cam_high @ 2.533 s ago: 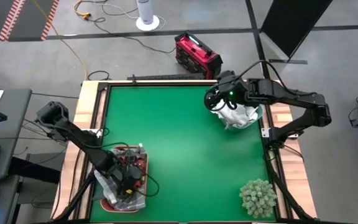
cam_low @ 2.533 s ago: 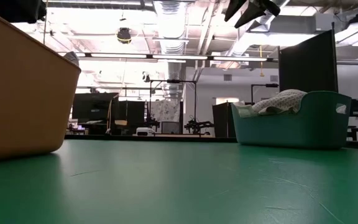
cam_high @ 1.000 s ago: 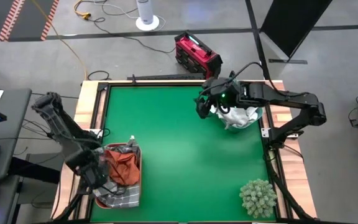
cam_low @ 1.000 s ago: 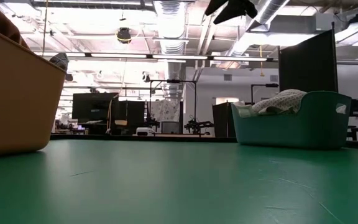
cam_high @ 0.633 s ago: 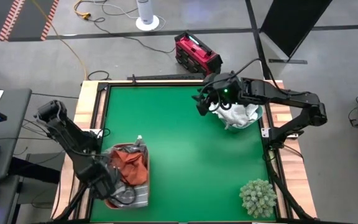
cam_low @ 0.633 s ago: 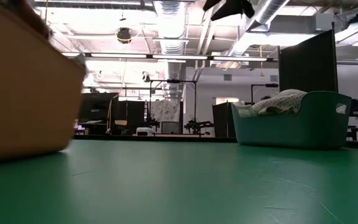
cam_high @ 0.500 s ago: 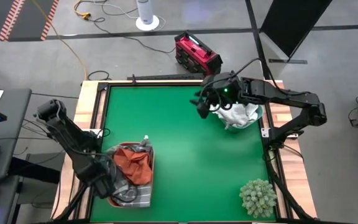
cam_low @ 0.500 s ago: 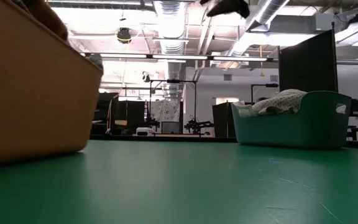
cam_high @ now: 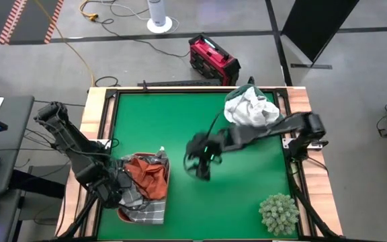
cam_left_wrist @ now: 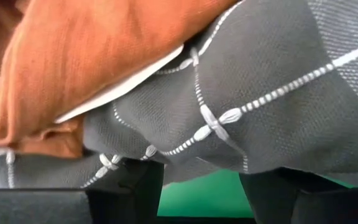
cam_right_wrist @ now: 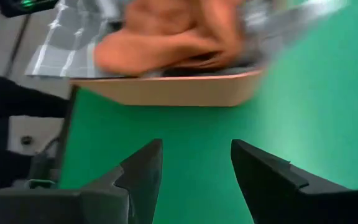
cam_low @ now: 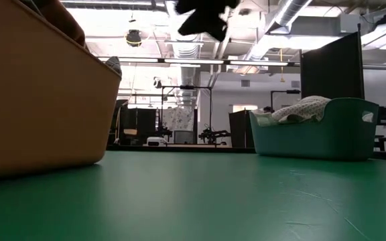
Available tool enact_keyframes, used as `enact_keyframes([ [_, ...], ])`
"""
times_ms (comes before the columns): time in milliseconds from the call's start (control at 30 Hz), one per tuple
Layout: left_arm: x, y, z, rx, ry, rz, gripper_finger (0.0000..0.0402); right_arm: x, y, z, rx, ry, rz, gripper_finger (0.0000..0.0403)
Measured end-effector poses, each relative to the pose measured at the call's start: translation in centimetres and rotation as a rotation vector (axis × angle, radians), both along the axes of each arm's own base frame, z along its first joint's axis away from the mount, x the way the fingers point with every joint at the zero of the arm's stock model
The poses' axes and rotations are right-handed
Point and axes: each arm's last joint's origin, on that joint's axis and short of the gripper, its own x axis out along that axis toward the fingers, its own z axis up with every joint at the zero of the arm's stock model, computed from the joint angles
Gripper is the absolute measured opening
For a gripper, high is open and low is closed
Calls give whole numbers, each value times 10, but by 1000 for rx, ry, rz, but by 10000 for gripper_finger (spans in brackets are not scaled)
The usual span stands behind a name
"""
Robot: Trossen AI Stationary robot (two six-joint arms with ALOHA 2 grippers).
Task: Sort towels by color in basket
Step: Adjust the towels in the orange bin
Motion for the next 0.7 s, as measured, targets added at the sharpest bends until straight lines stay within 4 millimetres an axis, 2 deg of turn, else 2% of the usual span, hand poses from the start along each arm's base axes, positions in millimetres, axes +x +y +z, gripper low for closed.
enact_keyframes([
  [133, 2, -2, 1, -24, -14, -13, 190, 21, 32, -33, 66, 20, -10, 232],
  [300, 4, -3, -1, -6, -56, -60, 190, 35, 57, -67, 26, 29, -57, 206],
  [433, 5, -4, -18, -10, -85, -98, 190, 51, 70, -99, 79, 23, -110, 182],
  [567, 14, -1, -32, -31, -142, -107, 190, 69, 75, -129, 104, -54, -122, 164],
  [700, 24, 7, -33, -13, -164, -114, 190, 85, 77, -137, 119, -76, -183, 146],
])
